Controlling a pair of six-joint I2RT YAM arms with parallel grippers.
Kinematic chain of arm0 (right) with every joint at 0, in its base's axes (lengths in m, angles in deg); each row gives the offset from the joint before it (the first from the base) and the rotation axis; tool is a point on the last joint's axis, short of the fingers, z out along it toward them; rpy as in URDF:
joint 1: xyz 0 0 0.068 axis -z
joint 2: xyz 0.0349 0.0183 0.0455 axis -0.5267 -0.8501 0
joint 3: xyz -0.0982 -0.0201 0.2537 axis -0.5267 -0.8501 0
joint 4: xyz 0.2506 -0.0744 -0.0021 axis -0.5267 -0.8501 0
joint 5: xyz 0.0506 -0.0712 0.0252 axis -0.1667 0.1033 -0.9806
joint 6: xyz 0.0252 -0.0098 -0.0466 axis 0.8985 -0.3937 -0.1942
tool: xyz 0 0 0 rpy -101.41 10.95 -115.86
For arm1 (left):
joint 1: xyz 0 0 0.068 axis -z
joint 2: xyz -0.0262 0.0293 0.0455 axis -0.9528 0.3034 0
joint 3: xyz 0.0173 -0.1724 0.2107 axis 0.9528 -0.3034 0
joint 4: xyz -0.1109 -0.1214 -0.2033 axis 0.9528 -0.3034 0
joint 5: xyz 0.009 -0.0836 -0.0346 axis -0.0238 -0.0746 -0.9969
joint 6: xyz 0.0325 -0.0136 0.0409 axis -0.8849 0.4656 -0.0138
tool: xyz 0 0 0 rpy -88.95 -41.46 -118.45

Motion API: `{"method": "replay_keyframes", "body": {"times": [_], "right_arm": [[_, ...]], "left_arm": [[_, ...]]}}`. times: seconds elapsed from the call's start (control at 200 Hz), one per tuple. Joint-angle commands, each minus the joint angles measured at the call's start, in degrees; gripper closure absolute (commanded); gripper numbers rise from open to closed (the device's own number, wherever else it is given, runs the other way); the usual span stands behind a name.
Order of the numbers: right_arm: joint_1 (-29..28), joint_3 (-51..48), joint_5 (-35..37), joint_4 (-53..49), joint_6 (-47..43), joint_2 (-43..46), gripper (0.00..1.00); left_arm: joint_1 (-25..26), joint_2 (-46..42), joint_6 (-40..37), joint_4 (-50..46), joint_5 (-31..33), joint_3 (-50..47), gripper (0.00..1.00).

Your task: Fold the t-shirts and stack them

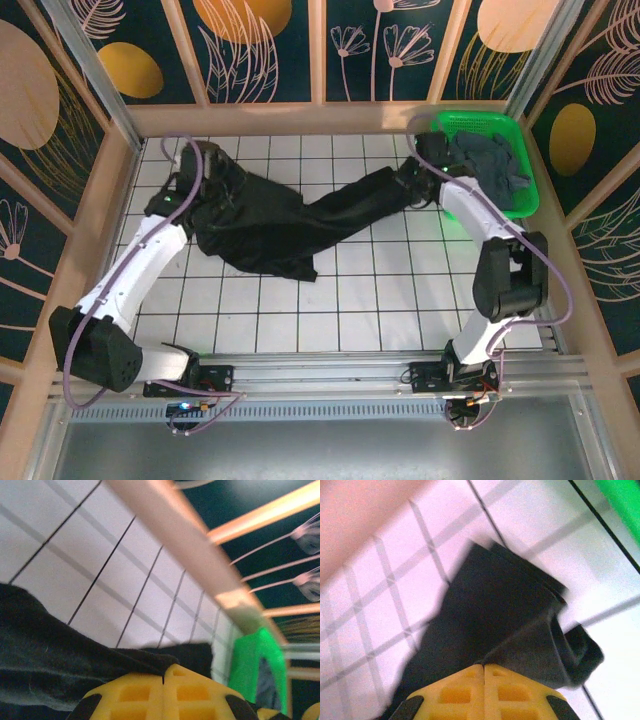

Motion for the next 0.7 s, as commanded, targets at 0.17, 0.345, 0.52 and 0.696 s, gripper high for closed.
{"method": "replay_keyframes", "body": {"times": [0.17,0.345,0.52,0.696], "right_arm": [[0.6,16.8,-5.3,-0.3,-4.5,6.0,1.00],[1.5,23.1,-7.9,0.6,-6.6,8.6,1.00],[2.1,21.3,-9.5,4.6,-8.9,15.9,1.00],[2.1,11.1,-11.0,11.0,-8.4,27.9,1.00]], "left_arm": [[-7.0,0.9,-6.5,2.8,0.6,15.2,1.00],[-8.3,-0.1,-9.3,2.8,3.2,21.2,1.00],[-8.3,-6.2,-12.2,5.6,6.2,20.9,1.00],[-8.3,-17.6,-13.3,12.3,7.2,12.5,1.00]]}}
